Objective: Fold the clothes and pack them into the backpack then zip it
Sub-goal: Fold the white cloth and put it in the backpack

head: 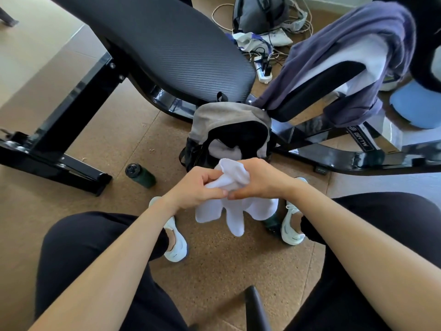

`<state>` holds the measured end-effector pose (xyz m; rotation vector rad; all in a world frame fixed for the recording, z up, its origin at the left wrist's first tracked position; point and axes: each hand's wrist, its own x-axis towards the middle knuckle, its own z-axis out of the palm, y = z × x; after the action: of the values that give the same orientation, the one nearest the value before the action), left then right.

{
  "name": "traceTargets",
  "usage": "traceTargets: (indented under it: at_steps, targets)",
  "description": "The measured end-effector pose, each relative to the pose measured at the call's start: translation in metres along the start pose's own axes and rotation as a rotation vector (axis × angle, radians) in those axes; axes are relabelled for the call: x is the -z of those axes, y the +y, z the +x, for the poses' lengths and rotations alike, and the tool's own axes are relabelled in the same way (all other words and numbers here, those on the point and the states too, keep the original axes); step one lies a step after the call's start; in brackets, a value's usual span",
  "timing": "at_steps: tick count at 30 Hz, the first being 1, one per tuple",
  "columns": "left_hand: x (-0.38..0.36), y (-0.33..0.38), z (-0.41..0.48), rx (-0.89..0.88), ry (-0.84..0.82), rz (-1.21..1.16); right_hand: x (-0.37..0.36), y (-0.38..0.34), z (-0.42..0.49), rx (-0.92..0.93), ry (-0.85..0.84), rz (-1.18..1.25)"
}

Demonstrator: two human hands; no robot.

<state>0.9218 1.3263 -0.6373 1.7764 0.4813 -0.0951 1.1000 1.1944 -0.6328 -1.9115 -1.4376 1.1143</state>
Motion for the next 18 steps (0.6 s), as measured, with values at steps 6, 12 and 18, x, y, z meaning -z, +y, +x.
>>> traceTargets:
  at_steps: [6,12,18]
  targets:
    - [0.005,-0.006,-0.001,0.02,0.062,0.029,0.019,0.003,-0.001,-0.075,0.158,0.062]
    - [0.008,-0.012,0.002,0.084,0.196,0.126,0.045,0.022,-0.003,-0.258,0.504,0.252]
    - [0.008,-0.011,0.004,0.126,0.307,0.102,0.052,0.025,-0.004,-0.333,0.558,0.324]
